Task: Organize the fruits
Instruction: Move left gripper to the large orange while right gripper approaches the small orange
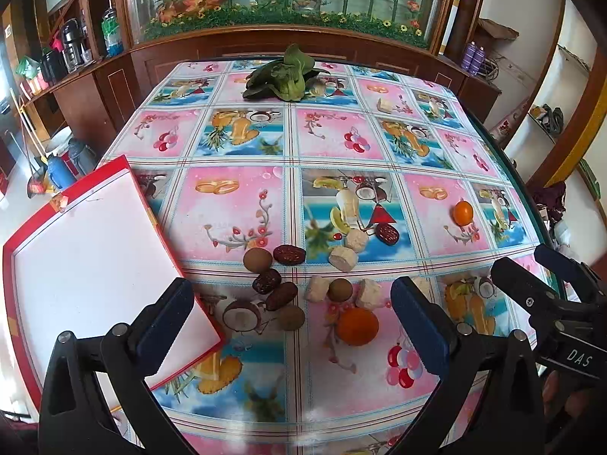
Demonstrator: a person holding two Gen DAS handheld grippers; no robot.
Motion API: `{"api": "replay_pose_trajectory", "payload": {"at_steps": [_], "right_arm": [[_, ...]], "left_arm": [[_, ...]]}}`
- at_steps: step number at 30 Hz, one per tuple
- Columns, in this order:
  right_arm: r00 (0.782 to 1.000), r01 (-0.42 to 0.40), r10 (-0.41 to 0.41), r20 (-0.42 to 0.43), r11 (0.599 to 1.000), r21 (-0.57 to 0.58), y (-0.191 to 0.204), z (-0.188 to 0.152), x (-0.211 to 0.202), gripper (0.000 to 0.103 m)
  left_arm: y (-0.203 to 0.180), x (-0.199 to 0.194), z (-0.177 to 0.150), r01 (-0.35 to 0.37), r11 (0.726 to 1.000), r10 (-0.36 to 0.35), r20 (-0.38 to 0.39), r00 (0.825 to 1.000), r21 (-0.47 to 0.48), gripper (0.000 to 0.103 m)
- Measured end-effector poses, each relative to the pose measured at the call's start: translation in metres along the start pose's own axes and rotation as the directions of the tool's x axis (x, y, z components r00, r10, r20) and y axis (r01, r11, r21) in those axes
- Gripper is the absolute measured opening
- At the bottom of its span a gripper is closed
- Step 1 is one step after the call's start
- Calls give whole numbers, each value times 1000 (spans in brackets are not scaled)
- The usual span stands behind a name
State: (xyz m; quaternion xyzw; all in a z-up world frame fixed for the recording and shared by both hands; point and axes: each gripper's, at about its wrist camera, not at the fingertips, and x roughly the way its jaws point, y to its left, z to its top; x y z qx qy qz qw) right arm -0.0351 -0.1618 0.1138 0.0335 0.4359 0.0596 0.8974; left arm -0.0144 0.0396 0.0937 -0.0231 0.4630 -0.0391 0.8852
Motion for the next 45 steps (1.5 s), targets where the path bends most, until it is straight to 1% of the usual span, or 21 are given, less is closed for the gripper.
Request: {"api": "replay_pose_trajectory", "payload": {"at_steps": [4, 11, 25, 41, 43, 45], "right_arm": [[1000, 6, -6, 2, 1000, 5, 2, -1, -2, 103], [1000, 16, -16, 4, 1000, 17, -1, -3, -6, 103], [999, 36, -36, 2, 999, 37, -9, -6, -9, 103], [1000, 30, -30, -5, 999, 38, -12, -5, -5, 103], [1000, 29, -29, -5, 999, 38, -13, -4, -4, 103], [999, 32, -32, -4, 999, 37, -15, -4, -4, 103]], "left_arm": [[3, -1, -1, 2, 1000, -2, -1, 1000, -11, 103], [0, -4, -3, 14, 1000, -14, 4, 1000, -4, 103], [-16, 0, -1, 44, 999, -44, -9, 999, 22, 103], [-22, 7, 3, 53, 998, -52, -23, 998, 27, 103], [-22, 9, 4, 65, 997, -64, -29, 997, 30, 103], [-20, 10, 6, 95, 995, -93, -38, 995, 35, 103]]}}
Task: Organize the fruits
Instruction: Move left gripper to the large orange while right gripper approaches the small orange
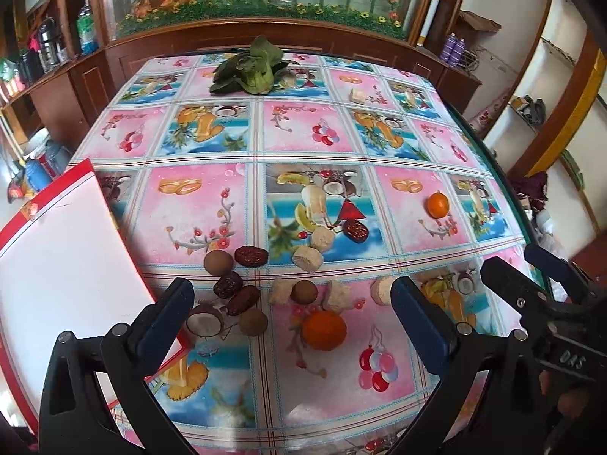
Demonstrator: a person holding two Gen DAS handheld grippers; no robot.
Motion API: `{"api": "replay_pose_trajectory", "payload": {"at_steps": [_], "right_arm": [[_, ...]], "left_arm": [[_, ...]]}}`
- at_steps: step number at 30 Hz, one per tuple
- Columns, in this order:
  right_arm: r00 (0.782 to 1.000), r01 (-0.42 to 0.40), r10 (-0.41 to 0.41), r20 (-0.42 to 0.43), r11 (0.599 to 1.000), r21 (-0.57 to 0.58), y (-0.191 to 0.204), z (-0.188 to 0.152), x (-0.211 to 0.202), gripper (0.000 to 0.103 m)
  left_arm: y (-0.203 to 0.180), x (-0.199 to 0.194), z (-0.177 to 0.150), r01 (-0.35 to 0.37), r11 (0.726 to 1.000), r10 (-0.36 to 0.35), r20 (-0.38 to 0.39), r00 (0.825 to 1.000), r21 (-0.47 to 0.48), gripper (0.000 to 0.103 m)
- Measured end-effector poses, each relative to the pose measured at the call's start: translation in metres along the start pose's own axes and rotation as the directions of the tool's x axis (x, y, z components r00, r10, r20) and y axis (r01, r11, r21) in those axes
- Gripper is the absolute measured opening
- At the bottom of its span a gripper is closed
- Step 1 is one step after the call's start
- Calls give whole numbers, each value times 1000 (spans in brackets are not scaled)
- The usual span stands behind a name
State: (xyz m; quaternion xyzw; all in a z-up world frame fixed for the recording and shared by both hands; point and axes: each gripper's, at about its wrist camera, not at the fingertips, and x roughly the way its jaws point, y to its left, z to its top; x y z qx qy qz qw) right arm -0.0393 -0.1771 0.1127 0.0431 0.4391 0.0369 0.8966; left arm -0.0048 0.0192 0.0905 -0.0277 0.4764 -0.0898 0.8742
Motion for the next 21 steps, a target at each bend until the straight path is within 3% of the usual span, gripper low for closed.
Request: {"api": "replay_pose_trajectory", "payload": {"at_steps": [5, 9, 16, 18, 21], "right_arm": [[999, 25, -25, -19, 999, 24, -27, 1, -1, 103], [1000, -4, 5, -22, 1000, 20, -46, -10, -6, 103], [999, -37, 35, -31, 998, -52, -38, -14, 3, 103], [998, -51, 48, -36, 996, -76, -35, -13, 6, 102], [996, -69, 64, -69, 995, -73, -42, -8, 17, 98]], "left_arm": [[29, -9, -2, 80, 997, -80, -4, 997, -21, 103], [31, -6, -16, 142, 989, -143, -54, 988, -37, 103], [1, -1, -32, 156, 987, -152, -90, 984, 36, 103], [-1, 2, -34, 149, 988, -146, -98, 984, 27, 100], [-10, 7, -34, 133, 989, -125, -105, 987, 65, 87]]}}
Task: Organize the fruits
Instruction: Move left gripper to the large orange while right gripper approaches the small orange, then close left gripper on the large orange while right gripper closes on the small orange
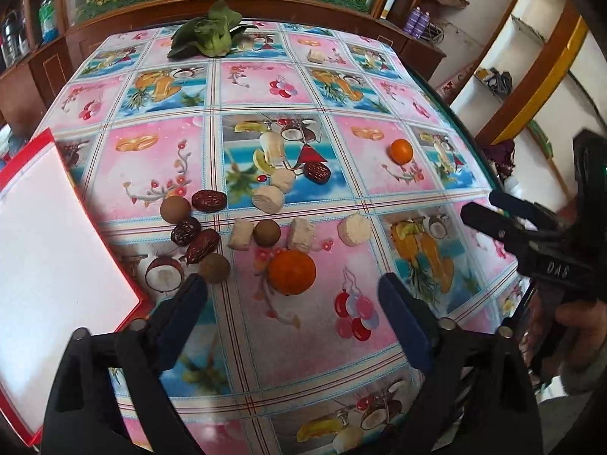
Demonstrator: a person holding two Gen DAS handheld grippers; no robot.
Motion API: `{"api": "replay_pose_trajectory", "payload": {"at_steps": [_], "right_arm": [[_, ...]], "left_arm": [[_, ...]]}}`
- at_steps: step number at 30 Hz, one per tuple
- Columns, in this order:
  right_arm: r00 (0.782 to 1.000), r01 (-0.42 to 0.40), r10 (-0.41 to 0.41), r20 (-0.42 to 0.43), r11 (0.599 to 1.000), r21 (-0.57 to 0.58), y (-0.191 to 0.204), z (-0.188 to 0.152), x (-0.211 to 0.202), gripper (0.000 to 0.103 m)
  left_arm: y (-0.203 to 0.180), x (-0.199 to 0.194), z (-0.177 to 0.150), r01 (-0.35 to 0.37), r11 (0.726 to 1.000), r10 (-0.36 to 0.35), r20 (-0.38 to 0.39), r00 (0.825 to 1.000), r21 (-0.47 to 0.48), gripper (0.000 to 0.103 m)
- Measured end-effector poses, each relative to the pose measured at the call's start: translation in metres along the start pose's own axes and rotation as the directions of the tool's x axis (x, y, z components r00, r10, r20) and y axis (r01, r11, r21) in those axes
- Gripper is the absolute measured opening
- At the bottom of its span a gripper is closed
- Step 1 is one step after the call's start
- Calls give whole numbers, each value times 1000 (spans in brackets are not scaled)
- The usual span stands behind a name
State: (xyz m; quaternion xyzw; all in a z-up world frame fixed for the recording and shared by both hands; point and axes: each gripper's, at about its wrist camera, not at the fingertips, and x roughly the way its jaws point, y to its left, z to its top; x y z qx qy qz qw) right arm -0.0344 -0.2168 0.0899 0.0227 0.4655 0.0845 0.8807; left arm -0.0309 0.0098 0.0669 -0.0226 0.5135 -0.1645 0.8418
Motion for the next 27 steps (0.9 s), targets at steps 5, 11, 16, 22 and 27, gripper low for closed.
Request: {"api": "replay_pose_trajectory", "payload": {"at_steps": [5, 11, 16, 22, 27], "right_arm": [[999, 5, -5, -34, 1000, -5, -15, 7, 12, 95], [1000, -15, 15, -24, 1000, 1, -20, 37, 33, 89], [999, -28, 27, -41, 1000, -13, -26, 47, 46, 86], [996, -17, 13, -93, 999, -36, -33, 59, 75, 79], [991, 2, -10, -133, 998, -59, -31, 64, 96, 66]], "left_arm": [[-7, 10, 2, 0, 1000, 0, -3, 1000, 17, 73], [3, 19, 3, -1, 1000, 1, -17, 1000, -16, 69], [-4, 29, 0, -24, 1000, 24, -32, 999, -11, 58], [-6, 36, -3, -50, 998, 48, -35, 998, -36, 55], [-5, 43, -1, -65, 996, 62, -50, 997, -53, 44]]}}
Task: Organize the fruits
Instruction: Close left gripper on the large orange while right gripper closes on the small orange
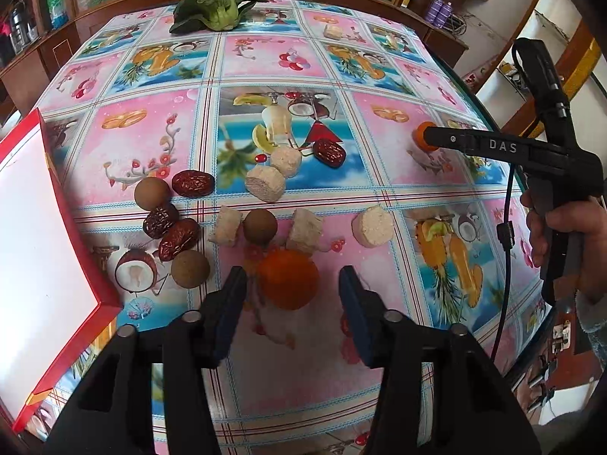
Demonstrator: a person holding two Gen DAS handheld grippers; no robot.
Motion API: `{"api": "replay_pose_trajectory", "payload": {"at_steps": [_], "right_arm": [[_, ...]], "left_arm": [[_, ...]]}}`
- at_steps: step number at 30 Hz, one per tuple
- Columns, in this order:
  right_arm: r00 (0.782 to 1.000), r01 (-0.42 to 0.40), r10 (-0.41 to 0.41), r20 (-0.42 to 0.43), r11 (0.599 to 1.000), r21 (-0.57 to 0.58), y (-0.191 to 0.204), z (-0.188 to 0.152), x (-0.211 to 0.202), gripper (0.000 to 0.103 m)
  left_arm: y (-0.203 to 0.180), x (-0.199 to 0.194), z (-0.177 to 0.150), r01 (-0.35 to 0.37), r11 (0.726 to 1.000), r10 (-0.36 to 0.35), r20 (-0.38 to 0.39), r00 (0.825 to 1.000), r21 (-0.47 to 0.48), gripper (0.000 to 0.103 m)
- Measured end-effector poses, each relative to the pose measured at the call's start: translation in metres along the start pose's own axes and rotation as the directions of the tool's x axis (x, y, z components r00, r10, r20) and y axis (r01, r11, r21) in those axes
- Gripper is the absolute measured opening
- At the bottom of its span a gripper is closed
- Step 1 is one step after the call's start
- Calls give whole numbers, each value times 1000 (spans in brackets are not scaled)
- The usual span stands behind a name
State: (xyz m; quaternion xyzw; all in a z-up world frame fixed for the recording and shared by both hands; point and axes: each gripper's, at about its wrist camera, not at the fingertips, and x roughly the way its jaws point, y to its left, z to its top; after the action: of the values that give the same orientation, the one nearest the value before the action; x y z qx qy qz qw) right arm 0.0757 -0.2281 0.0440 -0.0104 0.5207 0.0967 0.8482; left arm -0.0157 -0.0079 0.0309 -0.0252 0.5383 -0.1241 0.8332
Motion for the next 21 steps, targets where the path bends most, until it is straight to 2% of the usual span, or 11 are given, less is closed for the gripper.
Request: {"api": "replay_pose_trajectory", "payload": {"at_steps": [3, 5, 6, 9, 10, 15, 21], "right_arm": [[999, 29, -29, -22, 1000, -5, -1, 1, 11, 66], [998, 45, -45, -43, 999, -10, -1, 1, 20, 55], [997, 52, -53, -48, 999, -16, 0, 1, 23, 54], [998, 59, -60, -33, 998, -39, 4, 1, 23, 42], [998, 51, -53, -28, 998, -48, 7, 1, 23, 33], [999, 50, -50, -13, 997, -56, 15, -2, 18, 32], [1000, -19, 20, 22, 998, -56, 31, -3, -3, 32]], "left_arm": [[-2, 5, 1, -9, 1000, 9, -11, 1000, 5, 43], [-1, 8, 1, -11, 1000, 11, -20, 1000, 1, 33], [0, 8, 1, -18, 1000, 18, -18, 1000, -3, 32], [3, 8, 2, -4, 1000, 4, -15, 1000, -10, 31], [3, 7, 1, -4, 1000, 4, -15, 1000, -5, 31], [6, 3, 1, 13, 1000, -13, -10, 1000, -15, 31], [21, -21, 1, 48, 997, -46, 37, 998, -60, 31]]}}
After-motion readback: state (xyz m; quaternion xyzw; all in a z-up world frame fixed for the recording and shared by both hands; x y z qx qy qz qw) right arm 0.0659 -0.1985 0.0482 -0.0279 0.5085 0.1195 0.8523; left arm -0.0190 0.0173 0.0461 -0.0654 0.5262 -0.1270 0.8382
